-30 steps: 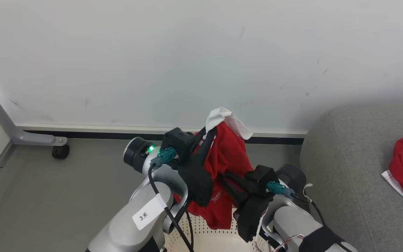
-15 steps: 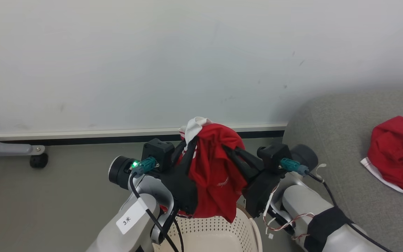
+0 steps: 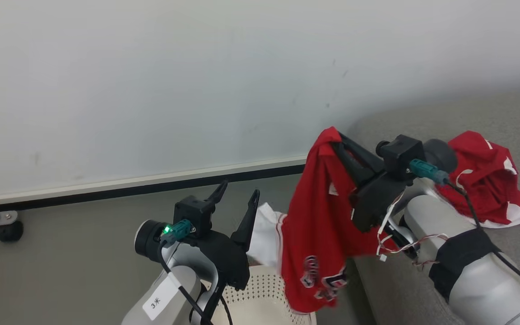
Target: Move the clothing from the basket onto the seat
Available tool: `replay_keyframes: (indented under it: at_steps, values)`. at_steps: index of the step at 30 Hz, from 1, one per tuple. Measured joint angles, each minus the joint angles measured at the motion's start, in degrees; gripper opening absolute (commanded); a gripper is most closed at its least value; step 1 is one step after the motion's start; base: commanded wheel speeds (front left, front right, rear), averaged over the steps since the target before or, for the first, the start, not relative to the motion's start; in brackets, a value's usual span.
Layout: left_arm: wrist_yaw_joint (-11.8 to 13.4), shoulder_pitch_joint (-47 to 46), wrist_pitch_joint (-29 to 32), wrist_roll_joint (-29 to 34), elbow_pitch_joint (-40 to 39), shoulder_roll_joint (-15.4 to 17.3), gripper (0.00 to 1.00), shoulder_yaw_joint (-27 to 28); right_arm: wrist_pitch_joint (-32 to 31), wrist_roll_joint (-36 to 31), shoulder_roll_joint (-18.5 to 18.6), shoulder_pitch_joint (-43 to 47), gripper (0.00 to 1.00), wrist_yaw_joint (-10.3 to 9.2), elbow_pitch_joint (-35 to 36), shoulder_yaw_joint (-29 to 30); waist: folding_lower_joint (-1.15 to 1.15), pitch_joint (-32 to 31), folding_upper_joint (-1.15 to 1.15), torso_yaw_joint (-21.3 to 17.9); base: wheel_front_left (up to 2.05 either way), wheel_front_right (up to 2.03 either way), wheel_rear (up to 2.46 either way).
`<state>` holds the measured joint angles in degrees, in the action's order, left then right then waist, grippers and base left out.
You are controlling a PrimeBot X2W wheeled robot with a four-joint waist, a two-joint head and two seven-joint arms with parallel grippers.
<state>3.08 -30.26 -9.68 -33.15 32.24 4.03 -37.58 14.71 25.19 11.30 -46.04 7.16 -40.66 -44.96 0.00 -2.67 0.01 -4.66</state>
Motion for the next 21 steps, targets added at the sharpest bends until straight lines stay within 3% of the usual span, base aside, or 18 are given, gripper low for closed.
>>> replay_keyframes:
  at_steps: [12,21]
  values:
    - [-0.6,5.1,-1.6,0.0,-1.3,0.2,1.0,-1.7,0.0,-1.1,5.7,-1.4,0.0,-0.02,4.6,2.4,0.0,-0.4,0.0,-6.2,0.0,0.0,0.0]
    - [-0.6,7.4,-2.6,0.0,-3.1,0.0,1.0,-2.0,0.0,-2.5,7.2,-3.3,0.0,-0.09,8.2,2.7,0.0,-0.8,0.0,-12.3,0.0,0.0,0.0]
